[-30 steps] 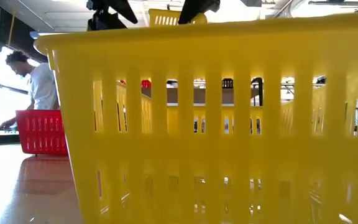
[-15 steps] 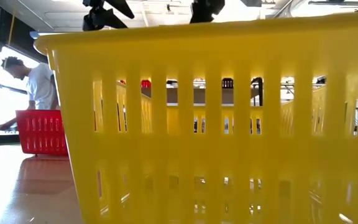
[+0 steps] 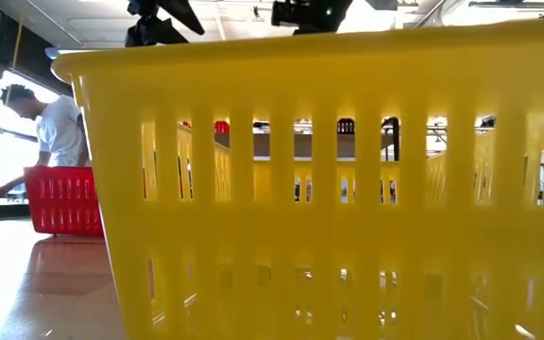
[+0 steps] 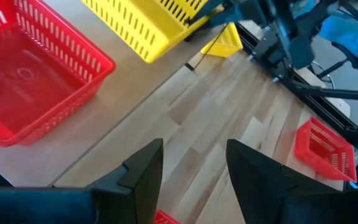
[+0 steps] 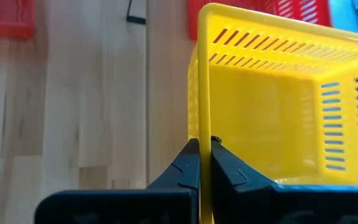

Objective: Stack baskets on shelf by color
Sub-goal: Put the middle left yellow bin on the shelf, then stack the bottom black bin on top of the other black bin on the shelf

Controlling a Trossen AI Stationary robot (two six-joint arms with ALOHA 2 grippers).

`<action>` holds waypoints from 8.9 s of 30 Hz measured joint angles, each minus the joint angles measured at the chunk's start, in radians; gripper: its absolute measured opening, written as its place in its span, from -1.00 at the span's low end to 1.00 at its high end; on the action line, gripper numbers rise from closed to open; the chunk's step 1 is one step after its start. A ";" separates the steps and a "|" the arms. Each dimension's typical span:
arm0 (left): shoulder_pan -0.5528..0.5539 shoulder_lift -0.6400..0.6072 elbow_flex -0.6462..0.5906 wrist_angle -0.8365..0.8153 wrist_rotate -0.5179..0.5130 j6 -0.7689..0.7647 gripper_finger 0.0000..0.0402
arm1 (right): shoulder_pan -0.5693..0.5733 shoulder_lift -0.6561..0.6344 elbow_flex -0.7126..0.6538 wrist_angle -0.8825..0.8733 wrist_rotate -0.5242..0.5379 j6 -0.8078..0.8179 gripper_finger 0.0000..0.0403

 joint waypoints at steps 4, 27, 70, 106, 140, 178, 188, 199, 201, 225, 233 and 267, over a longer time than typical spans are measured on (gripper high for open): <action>0.014 0.000 0.000 0.000 0.000 -0.002 -0.16 | -0.010 0.026 -0.001 -0.002 -0.001 0.000 -1.00; 0.038 0.001 -0.001 0.000 0.010 -0.037 -0.16 | -0.050 0.064 -0.001 -0.015 -0.073 0.038 -1.00; 0.024 -0.027 -0.001 -0.293 0.056 -0.037 -0.16 | -0.016 0.041 0.001 -0.008 0.049 0.221 -0.43; -0.397 -0.097 -0.001 -0.618 0.032 -0.556 -0.16 | 0.245 -0.062 0.003 -0.013 0.026 0.545 -0.43; -1.175 0.252 -0.001 -0.697 0.118 -1.699 -0.16 | 0.259 -0.061 0.003 -0.105 -0.040 0.266 -0.43; -1.208 0.693 -0.001 -0.349 0.265 -1.831 -0.18 | 0.258 -0.060 0.003 -0.103 -0.035 0.179 -0.43; -1.186 0.718 -0.001 -0.294 0.286 -1.833 -0.65 | 0.258 -0.060 0.003 -0.103 -0.035 0.180 -0.43; -1.140 0.639 0.050 -0.288 0.237 -1.837 -0.97 | 0.295 -0.060 0.003 -0.103 -0.050 0.159 -0.43; -1.122 0.620 0.077 -0.298 0.196 -1.836 -0.98 | 0.305 -0.060 0.003 -0.103 -0.062 0.154 -0.43; -0.709 0.476 0.214 -0.509 -0.150 -1.514 -0.98 | 0.464 -0.060 -0.001 0.061 -0.443 0.086 -0.43; -0.550 0.476 0.214 -0.400 -0.149 -1.363 -0.98 | 0.498 -0.060 -0.001 0.087 -0.383 0.051 -0.43; -0.279 0.477 0.212 0.049 -0.051 -1.012 -0.99 | 0.467 -0.003 -0.001 -0.136 -0.064 0.141 -0.22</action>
